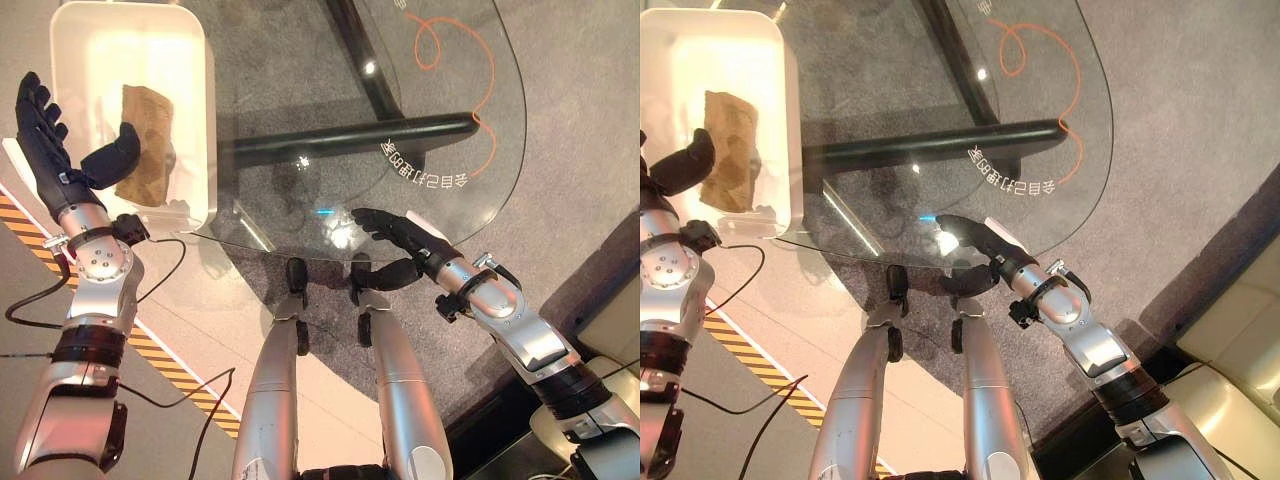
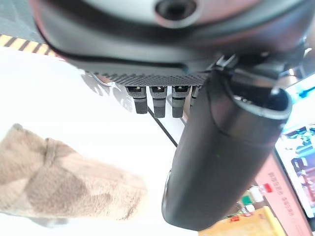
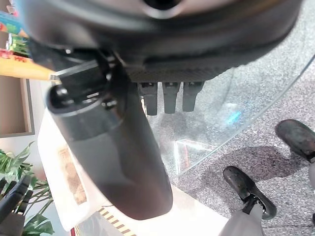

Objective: Wipe the table with a cloth and put it in the basket.

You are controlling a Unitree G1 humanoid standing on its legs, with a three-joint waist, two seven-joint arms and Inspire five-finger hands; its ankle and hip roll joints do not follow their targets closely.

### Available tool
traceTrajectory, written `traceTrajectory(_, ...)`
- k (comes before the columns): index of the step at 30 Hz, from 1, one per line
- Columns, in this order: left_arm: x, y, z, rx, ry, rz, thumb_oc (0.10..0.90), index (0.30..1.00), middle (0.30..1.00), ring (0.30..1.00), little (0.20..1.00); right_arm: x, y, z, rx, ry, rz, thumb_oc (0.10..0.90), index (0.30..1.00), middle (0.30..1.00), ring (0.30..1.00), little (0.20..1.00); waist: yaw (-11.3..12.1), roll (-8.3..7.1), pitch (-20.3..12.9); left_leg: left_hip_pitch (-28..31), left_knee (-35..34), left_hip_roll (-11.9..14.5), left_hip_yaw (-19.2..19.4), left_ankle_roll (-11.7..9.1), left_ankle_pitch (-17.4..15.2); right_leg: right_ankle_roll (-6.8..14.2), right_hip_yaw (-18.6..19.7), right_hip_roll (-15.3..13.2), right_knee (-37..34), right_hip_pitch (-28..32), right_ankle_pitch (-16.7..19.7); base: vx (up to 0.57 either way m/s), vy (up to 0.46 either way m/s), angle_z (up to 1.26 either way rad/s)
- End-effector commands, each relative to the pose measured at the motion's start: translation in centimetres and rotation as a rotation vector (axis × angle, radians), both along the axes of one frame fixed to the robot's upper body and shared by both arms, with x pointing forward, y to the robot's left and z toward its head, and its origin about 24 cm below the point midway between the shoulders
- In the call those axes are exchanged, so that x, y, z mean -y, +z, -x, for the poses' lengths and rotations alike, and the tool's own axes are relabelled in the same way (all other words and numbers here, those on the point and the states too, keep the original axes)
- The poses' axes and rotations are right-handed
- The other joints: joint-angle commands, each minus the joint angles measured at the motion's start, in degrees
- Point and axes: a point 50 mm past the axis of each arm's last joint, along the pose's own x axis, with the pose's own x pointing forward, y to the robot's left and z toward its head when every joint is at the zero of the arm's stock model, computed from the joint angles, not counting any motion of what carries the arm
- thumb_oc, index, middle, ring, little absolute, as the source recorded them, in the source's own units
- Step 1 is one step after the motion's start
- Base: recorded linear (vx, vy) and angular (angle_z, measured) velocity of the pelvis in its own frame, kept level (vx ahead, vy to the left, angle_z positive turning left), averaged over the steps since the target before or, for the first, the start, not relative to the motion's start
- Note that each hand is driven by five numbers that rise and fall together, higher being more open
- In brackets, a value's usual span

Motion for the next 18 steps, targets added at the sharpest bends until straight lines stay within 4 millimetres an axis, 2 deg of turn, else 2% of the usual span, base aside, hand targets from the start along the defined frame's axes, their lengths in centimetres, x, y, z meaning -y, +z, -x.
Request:
traceTrajectory(1, -1.0, 2.9, 1.7, 0.187, -0.011, -0.027, 0.8, 0.9, 0.9, 0.9, 0.9, -1.6, 2.6, 1.5, 0.162, 0.117, -0.094, 0.8, 0.9, 0.9, 0.9, 0.9, 1.22, 0.87, -1.41, 5.95, -2.08, -3.33, -0.72, 1.23, -2.16, 1.13, -1.32, 2.03, -4.22, 6.02, 0.2, -0.06, -0.092, 0.0)
traceTrajectory(3, -0.9, 2.0, 1.9, 0.159, -0.037, -0.017, 0.8, 0.9, 0.9, 0.9, 0.9, -1.3, 2.1, 1.6, 0.146, 0.11, -0.097, 0.8, 0.9, 0.9, 0.9, 0.9, 1.54, 0.82, -1.41, 7.83, -2.92, -3.3, -0.97, 1.03, -1.87, 1.09, -1.52, 1.89, -4.99, 8.08, 0.08, -0.06, -0.101, 0.0)
traceTrajectory(4, -0.5, 0.2, 2.2, 0.075, -0.081, -0.039, 0.8, 0.9, 0.9, 0.9, 0.9, -0.8, 1.0, 1.7, 0.117, 0.078, -0.078, 0.8, 0.9, 0.9, 0.9, 0.9, 2.15, 0.76, -1.41, 10.95, -3.76, -3.37, -1.47, 0.67, -2.02, 1.16, -1.76, 1.74, -5.68, 11.34, -0.59, -0.07, -0.141, -0.01)
traceTrajectory(6, 0.4, -1.8, 2.5, -0.008, -0.139, -0.032, 0.8, 0.9, 0.9, 0.9, 0.9, -0.2, 0.0, 2.0, 0.077, 0.049, -0.078, 0.8, 0.9, 0.9, 0.9, 0.9, 2.71, 0.71, -1.41, 13.95, -5.42, -3.35, -1.99, 0.39, -1.37, 1.17, -2.12, 1.57, -6.97, 14.49, -0.63, -0.07, -0.129, -0.02)
traceTrajectory(7, 0.5, -2.1, 2.6, -0.019, -0.149, -0.027, 0.8, 0.9, 0.9, 0.9, 0.9, -0.1, -0.2, 2.0, 0.072, 0.046, -0.08, 0.8, 0.9, 0.9, 0.9, 0.9, 2.77, 0.69, -1.41, 14.14, -5.73, -3.33, -2.04, 0.35, -1.01, 1.16, -2.18, 1.57, -7.28, 14.72, -0.34, -0.07, -0.1, 0.01)
traceTrajectory(9, 1.5, -4.6, 3.2, -0.098, -0.207, 0.001, 0.8, 0.9, 0.9, 0.9, 0.9, 0.4, -1.7, 2.5, 0.02, 0.021, -0.094, 0.8, 0.9, 0.9, 0.9, 0.9, 3.23, 0.7, -1.41, 17.47, -7.3, -3.29, -2.58, 0.1, -0.67, 1.35, -2.61, 1.33, -8.6, 18.2, -0.49, -0.05, -0.122, 0.07)
traceTrajectory(10, 2.4, -7.2, 4.0, -0.175, -0.26, 0.061, 0.8, 0.9, 0.9, 0.9, 0.9, 0.9, -3.4, 3.2, -0.037, 0.0, -0.105, 0.8, 0.9, 0.9, 0.9, 0.9, 3.54, 0.79, -2.73, 19.77, -8.95, -3.26, -3.24, -0.07, -0.42, 1.5, -2.96, 1.13, -9.91, 20.71, -0.71, -0.04, -0.125, 0.07)
traceTrajectory(11, 2.6, -7.6, 4.2, -0.192, -0.271, 0.07, 0.8, 0.9, 0.9, 0.9, 0.9, 1.0, -3.7, 3.3, -0.048, -0.006, -0.108, 0.8, 0.9, 0.9, 0.9, 0.9, 3.59, 0.8, -3.16, 19.91, -9.3, -3.23, -3.32, -0.14, -0.15, 1.52, -3.01, 1.11, -10.32, 20.93, -0.49, -0.01, -0.166, 0.01)
traceTrajectory(12, 3.5, -10.3, 5.3, -0.28, -0.322, 0.118, 0.8, 0.9, 0.9, 0.9, 0.9, 1.3, -5.6, 4.1, -0.116, -0.037, -0.122, 0.8, 0.9, 0.9, 0.9, 0.9, 3.79, 0.88, -5.06, 22.33, -10.91, -3.27, -4.04, -0.28, -0.03, 1.67, -3.31, 0.8, -11.79, 23.61, -0.67, 0.0, -0.129, -0.03)
traceTrajectory(13, 3.9, -11.5, 5.8, -0.314, -0.336, 0.152, 0.8, 0.9, 0.9, 0.9, 0.9, 1.4, -6.4, 4.4, -0.149, -0.055, -0.132, 0.8, 0.9, 0.9, 0.9, 0.9, 3.89, 0.95, -6.09, 23.05, -11.72, -3.24, -4.29, -0.31, 0.25, 1.68, -3.42, 0.66, -12.66, 24.53, -0.41, 0.01, -0.174, -0.01)
traceTrajectory(14, 4.5, -13.5, 6.7, -0.374, -0.359, 0.216, 0.8, 0.9, 0.9, 0.9, 0.9, 1.6, -7.9, 5.1, -0.201, -0.085, -0.151, 0.8, 0.9, 0.9, 0.9, 0.9, 4.07, 1.05, -7.37, 24.59, -12.9, -3.24, -4.76, -0.33, 0.41, 1.75, -3.59, 0.46, -13.6, 26.25, -0.42, 0.0, -0.13, 0.04)
traceTrajectory(18, 5.2, -17.4, 8.7, -0.509, -0.367, 0.3, 0.8, 0.9, 0.9, 0.9, 0.9, 2.0, -11.1, 6.4, -0.318, -0.15, -0.191, 0.8, 0.9, 0.9, 0.9, 0.9, 4.47, 0.79, -10.16, 27.94, -14.57, -3.26, -5.37, -0.34, 0.35, 1.89, -4.24, -0.06, -15.91, 30.72, -0.42, 0.03, -0.111, 0.11)
